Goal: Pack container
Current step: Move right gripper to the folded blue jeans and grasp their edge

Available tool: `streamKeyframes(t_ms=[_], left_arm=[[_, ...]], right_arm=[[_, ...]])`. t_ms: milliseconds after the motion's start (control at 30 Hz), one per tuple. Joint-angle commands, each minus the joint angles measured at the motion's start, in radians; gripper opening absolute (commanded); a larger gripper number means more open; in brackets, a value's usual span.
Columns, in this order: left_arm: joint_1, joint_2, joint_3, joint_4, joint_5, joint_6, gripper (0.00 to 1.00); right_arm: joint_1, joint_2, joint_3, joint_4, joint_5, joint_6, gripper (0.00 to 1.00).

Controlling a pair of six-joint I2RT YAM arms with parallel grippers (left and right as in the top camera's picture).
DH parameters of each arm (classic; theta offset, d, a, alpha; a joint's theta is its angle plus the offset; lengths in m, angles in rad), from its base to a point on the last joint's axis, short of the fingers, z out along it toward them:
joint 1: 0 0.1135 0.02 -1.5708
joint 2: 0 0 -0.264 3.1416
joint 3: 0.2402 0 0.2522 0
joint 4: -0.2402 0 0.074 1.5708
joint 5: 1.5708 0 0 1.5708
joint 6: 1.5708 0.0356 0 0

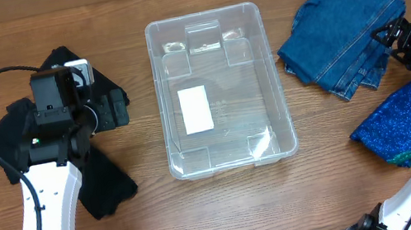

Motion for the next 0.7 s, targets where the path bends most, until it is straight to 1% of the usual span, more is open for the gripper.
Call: streamKeyframes(t_ms=[0,100,167,367,533,667], left_arm=[[-0.006,0.0,0.03,-0.001,0.014,-0.011,1.0],[-0.006,0.0,0.03,-0.007,0.014,-0.011,1.0],[-0.006,0.0,0.029,-0.006,0.014,-0.01,1.0],[-0.006,0.0,0.028,-0.006,0.014,-0.01,1.0],[-0.006,0.012,0.028,-0.006,0.014,-0.011,1.0],[-0.006,0.031,0.028,-0.007,0.014,-0.011,1.0]], right_arm=[[-0.01,-0.009,0.027,0.022,0.063,0.017,1.0],[-0.01,-0.008,0.027,0.024,0.154,0.017,1.0],[-0.01,-0.006,0.026,0.027,0.179,0.016,1.0],[-0.01,0.032,0.024,0.055,0.166,0.017,1.0],[-0.009,0.101,0.023,0.069,0.101,0.018,1.0],[-0.009,0.162,0.023,0.072,0.09,0.021,1.0]])
